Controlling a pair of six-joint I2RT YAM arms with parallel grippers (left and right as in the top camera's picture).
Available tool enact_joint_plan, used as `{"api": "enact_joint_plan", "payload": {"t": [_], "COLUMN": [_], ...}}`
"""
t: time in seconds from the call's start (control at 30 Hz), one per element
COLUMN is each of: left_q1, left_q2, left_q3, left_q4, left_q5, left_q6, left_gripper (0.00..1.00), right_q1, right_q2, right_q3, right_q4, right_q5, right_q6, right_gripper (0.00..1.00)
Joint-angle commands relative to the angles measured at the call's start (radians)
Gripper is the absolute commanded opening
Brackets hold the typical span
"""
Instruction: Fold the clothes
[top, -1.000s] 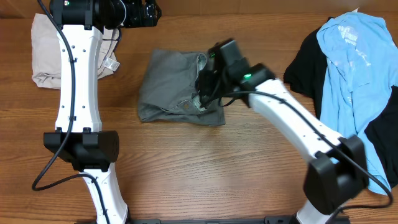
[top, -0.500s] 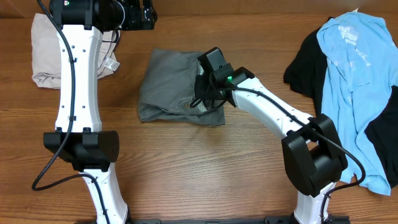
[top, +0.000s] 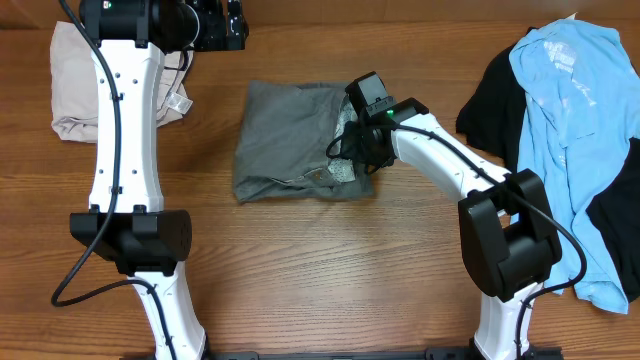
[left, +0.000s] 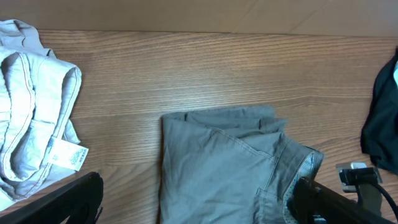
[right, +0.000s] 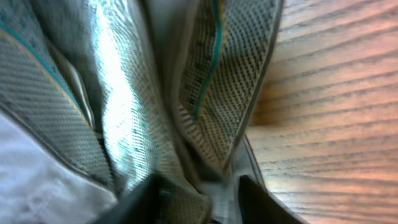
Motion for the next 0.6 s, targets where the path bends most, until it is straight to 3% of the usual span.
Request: {"api": "enact_joint_plan", "payload": {"t": [0.0,0.2,0.57], "left_q1": [-0.003,-0.003,-0.003], "left_q2": [-0.014,-0.014,-0.014], "left_q3": [0.0,0.0,0.0], "left_q4": [0.0,0.001,0.0], "left_q5": [-0.015,-0.024,-0.032], "left_q6": [0.027,0.027,0.026], "left_gripper": [1.0,1.0,1.0], "right_q1": [-0.017,-0.018,0.042], "right_q2": [-0.038,-0.086,0.022], "right_q3": [0.076,0.219,0.217], "right_q4": [-0.029,-0.119,-0.106], "right_q5": [-0.021,-0.032,-0.039], "right_q6": [-0.006,-0.055,-0.054], "right_gripper": [0.51,0.55,0.53]}}
